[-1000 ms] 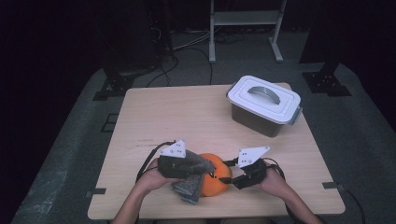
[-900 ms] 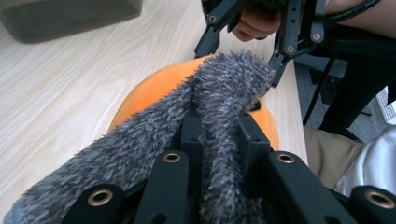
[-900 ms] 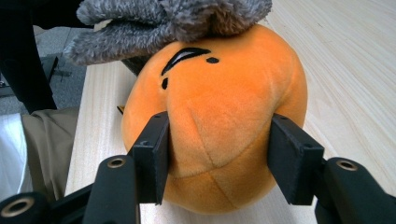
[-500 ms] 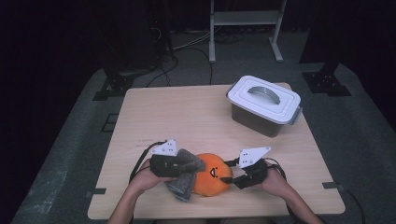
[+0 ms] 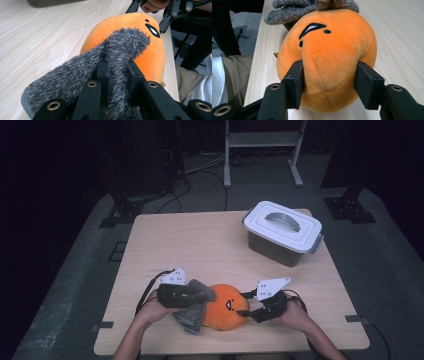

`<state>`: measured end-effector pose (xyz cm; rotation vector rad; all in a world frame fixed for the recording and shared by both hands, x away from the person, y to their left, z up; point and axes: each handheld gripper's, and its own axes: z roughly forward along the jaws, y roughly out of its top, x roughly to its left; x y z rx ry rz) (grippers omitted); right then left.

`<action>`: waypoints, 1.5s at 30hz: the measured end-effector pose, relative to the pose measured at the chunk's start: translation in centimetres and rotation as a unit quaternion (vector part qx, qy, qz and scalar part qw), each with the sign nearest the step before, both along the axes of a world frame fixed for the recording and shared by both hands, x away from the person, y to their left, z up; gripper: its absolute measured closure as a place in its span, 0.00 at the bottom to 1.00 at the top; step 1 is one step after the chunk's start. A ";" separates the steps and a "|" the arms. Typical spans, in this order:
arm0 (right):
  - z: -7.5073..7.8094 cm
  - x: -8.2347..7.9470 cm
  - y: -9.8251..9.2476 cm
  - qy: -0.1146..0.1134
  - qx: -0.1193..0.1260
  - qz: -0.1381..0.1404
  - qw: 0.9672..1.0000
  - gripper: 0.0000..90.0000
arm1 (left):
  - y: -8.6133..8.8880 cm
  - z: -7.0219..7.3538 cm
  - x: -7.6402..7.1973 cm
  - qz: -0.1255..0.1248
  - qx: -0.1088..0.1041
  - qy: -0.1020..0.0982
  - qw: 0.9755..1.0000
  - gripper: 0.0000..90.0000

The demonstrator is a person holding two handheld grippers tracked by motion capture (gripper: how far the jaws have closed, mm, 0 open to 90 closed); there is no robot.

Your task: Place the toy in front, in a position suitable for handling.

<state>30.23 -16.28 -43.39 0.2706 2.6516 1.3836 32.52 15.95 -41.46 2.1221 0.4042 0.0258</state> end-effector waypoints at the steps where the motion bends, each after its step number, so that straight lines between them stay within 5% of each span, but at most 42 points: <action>1: 0.0 0.0 0.0 0.000 0.000 0.000 1.000 0.49 | 0.0 0.0 0.0 0.000 0.000 0.000 1.000 0.85; 22: 0.1 -0.2 0.2 -0.011 -0.007 0.008 1.000 0.49 | -3.8 2.5 0.7 -0.037 0.001 -0.027 0.999 0.85; 29: 0.1 -0.2 0.2 -0.011 -0.007 0.007 1.000 0.48 | -4.3 2.0 0.5 -0.041 0.008 -0.022 0.999 0.85; 35: 0.7 0.1 0.2 0.013 0.004 -0.011 1.000 0.32 | -3.8 1.4 0.1 -0.038 0.007 -0.018 0.999 0.85; 43: 0.6 0.3 0.9 0.038 0.017 -0.015 0.999 0.27 | -3.7 0.9 -0.4 -0.044 -0.007 -0.010 0.999 0.85; 45: 0.3 0.3 1.2 0.042 0.015 -0.016 0.999 0.35 | -4.0 1.0 -0.4 -0.049 -0.006 -0.011 0.999 0.85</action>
